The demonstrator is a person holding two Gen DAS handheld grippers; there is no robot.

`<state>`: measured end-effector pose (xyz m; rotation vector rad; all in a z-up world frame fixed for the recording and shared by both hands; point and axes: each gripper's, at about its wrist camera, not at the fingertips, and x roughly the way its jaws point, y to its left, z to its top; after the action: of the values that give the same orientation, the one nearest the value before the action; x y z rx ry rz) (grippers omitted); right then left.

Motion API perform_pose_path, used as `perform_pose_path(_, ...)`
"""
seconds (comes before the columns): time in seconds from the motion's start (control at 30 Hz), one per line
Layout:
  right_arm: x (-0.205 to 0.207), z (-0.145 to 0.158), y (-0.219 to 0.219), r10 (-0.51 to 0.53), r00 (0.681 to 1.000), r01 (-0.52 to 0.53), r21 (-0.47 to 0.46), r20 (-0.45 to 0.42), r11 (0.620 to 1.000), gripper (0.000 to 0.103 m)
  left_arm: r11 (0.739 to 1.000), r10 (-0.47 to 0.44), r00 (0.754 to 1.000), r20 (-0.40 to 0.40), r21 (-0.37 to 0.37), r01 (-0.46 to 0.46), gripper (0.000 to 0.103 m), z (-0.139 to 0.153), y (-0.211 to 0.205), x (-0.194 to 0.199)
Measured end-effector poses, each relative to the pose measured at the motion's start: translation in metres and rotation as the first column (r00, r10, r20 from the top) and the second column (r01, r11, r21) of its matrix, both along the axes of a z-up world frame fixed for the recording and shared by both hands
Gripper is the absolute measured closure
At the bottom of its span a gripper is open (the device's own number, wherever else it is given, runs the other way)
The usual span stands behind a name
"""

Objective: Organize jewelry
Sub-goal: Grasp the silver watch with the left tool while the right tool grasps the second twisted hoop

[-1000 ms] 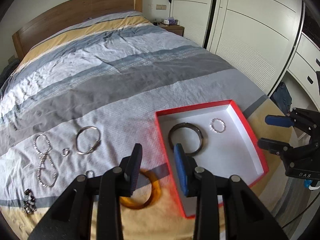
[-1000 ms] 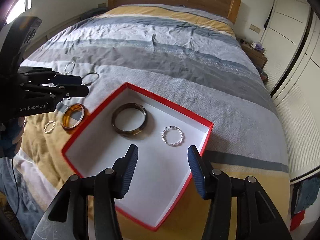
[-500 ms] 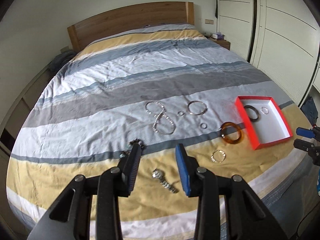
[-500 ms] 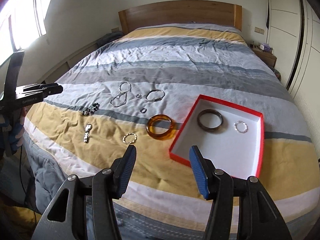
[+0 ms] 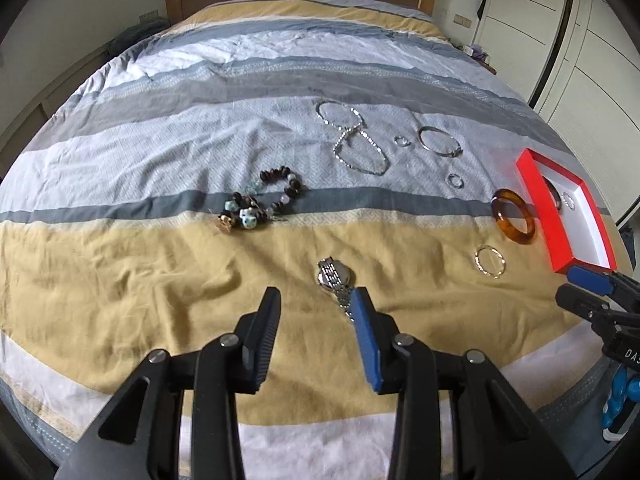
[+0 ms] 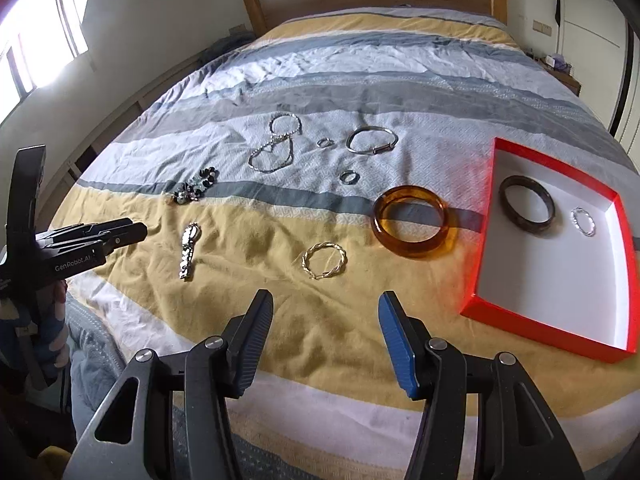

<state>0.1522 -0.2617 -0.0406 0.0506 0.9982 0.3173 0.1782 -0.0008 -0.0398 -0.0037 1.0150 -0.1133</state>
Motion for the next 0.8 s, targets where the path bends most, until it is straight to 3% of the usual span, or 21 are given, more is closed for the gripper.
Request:
perform_pose_path(0.27,0.037,-0.043,0.015,0.0,0.998,-0.002,-0.028,-0.062,1.0,0.048,1.0,0.02,0.999,-0.049,-0.01,-0.021,0.068,-0.038,-0.008,0.024)
perform_pose_path(0.57,0.058,-0.066,0.027,0.008,0.997,-0.011,-0.037,-0.076,0.999,0.049,0.998,0.041,0.998,-0.045,-0.049,-0.044,0.068,-0.051,-0.002,0.032)
perform_pose_path(0.7,0.061,-0.069,0.035,0.032,0.998,-0.036,-0.06,-0.063,0.998,0.062,0.996,0.05,0.998,-0.042,-0.078,-0.053,0.069,-0.053,0.001,0.033)
perform_pose_path(0.73,0.061,-0.07,0.037,0.037,0.997,-0.041,-0.063,-0.061,0.997,0.064,0.996,0.048,0.998,-0.038,-0.073,-0.051,0.07,-0.053,0.0,0.032)
perform_pose_path(0.8,0.06,-0.071,0.038,0.046,0.997,-0.05,-0.07,-0.054,0.996,0.064,0.997,0.046,0.998,-0.034,-0.065,-0.048,0.084,-0.052,-0.001,0.031)
